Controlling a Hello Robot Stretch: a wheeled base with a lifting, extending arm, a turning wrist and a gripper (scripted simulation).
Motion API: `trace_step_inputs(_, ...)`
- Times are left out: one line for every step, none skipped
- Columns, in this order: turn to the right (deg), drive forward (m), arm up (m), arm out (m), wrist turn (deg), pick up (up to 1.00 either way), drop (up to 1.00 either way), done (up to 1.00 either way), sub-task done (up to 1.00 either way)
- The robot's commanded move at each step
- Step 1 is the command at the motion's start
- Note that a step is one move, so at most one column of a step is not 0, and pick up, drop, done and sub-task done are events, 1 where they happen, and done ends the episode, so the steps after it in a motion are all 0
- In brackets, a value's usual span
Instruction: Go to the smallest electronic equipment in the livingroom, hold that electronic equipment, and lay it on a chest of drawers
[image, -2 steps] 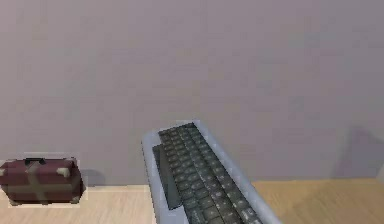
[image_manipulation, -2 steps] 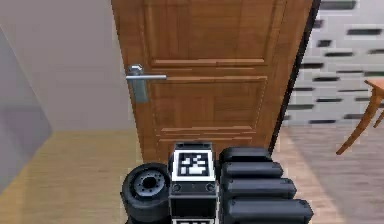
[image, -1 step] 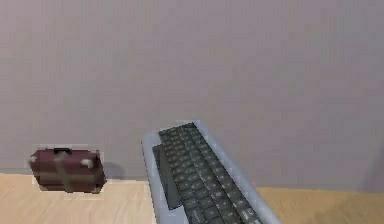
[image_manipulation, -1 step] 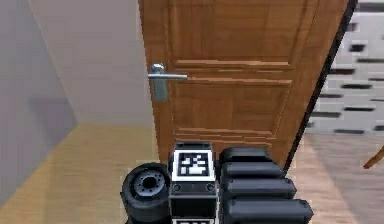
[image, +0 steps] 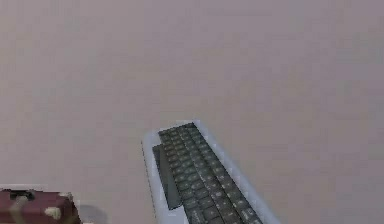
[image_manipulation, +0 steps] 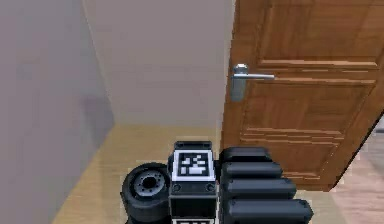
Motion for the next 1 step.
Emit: trace_step_inputs(-45.0,0.0,0.0,0.0,0.0,0.0,0.0,0.0,0.0)
